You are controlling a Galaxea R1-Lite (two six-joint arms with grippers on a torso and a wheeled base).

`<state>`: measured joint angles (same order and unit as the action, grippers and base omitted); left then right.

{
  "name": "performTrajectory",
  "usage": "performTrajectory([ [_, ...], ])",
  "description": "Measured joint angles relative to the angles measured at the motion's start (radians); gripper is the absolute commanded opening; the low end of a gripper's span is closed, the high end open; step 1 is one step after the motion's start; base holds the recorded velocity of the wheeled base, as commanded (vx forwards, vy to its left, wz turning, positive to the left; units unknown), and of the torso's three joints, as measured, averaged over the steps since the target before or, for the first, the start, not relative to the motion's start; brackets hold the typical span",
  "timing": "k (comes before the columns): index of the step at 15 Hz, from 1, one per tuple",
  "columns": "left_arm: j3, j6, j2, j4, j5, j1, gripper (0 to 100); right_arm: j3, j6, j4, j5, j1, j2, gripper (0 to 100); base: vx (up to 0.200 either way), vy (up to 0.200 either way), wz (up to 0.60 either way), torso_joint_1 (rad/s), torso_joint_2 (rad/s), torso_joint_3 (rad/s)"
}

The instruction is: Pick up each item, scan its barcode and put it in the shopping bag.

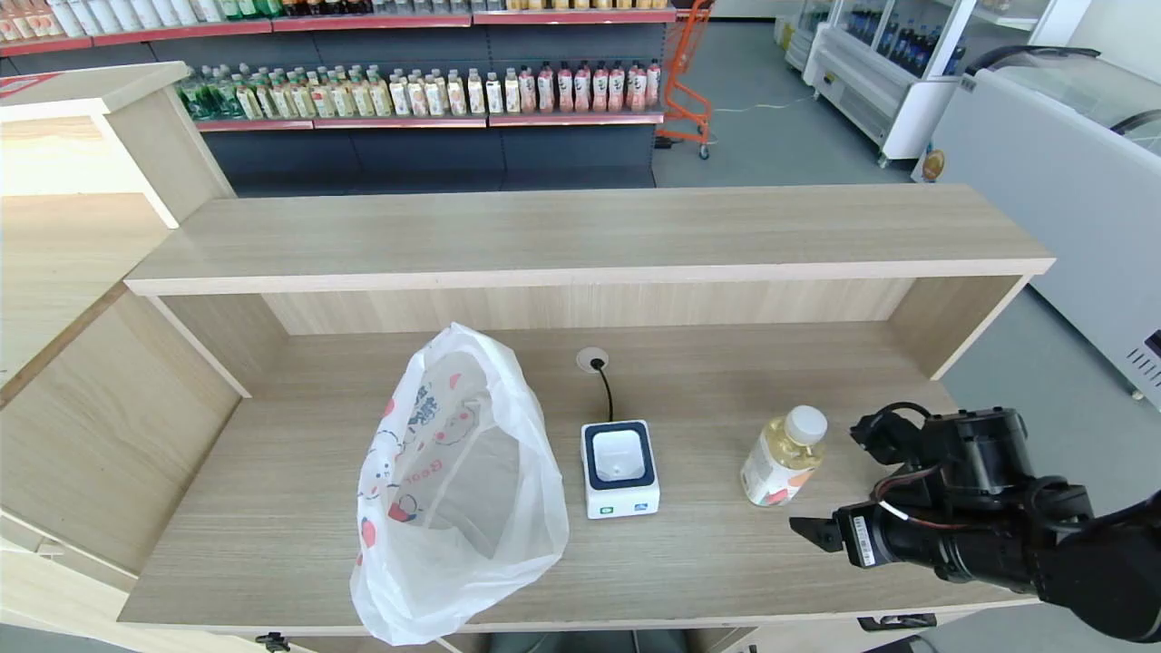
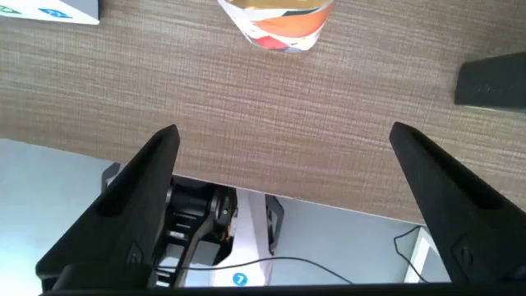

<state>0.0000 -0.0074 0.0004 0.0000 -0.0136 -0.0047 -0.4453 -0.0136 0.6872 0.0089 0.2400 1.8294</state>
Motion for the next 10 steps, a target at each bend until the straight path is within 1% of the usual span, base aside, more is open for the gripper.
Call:
performTrajectory([
  [2, 0.000, 0.000, 0.000, 0.000, 0.000, 0.000, 100, 0.003, 0.000, 0.101, -0.039, 0.005, 0.063, 100, 0.000, 0.000, 0.00, 0.000, 0.00, 0.000],
  [3, 0.000, 0.000, 0.000, 0.000, 0.000, 0.000, 100, 0.003, 0.001, 0.181, -0.045, 0.006, 0.094, 100, 0.000, 0.000, 0.00, 0.000, 0.00, 0.000],
  [4, 0.000, 0.000, 0.000, 0.000, 0.000, 0.000, 100, 0.007, 0.002, 0.227, -0.047, 0.007, 0.121, 100, 0.000, 0.000, 0.00, 0.000, 0.00, 0.000],
  [10, 0.000, 0.000, 0.000, 0.000, 0.000, 0.000, 100, -0.001, 0.005, 0.448, -0.046, 0.039, 0.236, 100, 0.000, 0.000, 0.00, 0.000, 0.00, 0.000],
])
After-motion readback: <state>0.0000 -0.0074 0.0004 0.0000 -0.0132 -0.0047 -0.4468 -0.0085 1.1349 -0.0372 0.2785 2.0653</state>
